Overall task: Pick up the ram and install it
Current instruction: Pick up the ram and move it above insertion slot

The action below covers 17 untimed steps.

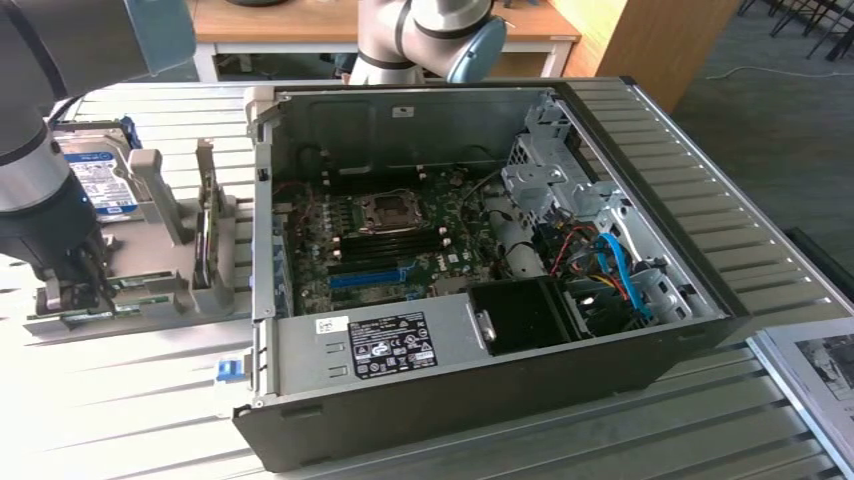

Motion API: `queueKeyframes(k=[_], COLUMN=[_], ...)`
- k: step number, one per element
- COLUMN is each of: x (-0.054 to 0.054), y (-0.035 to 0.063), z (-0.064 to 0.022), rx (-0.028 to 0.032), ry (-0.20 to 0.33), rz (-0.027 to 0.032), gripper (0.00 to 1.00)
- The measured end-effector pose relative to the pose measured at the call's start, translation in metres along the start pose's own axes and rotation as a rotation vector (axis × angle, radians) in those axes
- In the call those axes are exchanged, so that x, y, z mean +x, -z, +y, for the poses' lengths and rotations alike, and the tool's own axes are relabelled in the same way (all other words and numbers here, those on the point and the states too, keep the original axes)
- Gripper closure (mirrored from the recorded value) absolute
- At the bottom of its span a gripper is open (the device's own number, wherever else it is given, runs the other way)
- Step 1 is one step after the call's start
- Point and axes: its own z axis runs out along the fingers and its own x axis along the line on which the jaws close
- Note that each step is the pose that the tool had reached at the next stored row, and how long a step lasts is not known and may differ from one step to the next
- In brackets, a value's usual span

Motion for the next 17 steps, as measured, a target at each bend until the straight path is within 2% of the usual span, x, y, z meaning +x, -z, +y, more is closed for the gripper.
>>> queueKeyframes(k=[11,17], x=[0.001,0.001], y=[0.0006,0.0007], z=[-0.0112,-0.0129], rx=[-0.0002,-0.0003], ry=[0.000,0.000], rz=[0.0000,0.0001], gripper=[0.76,0.76])
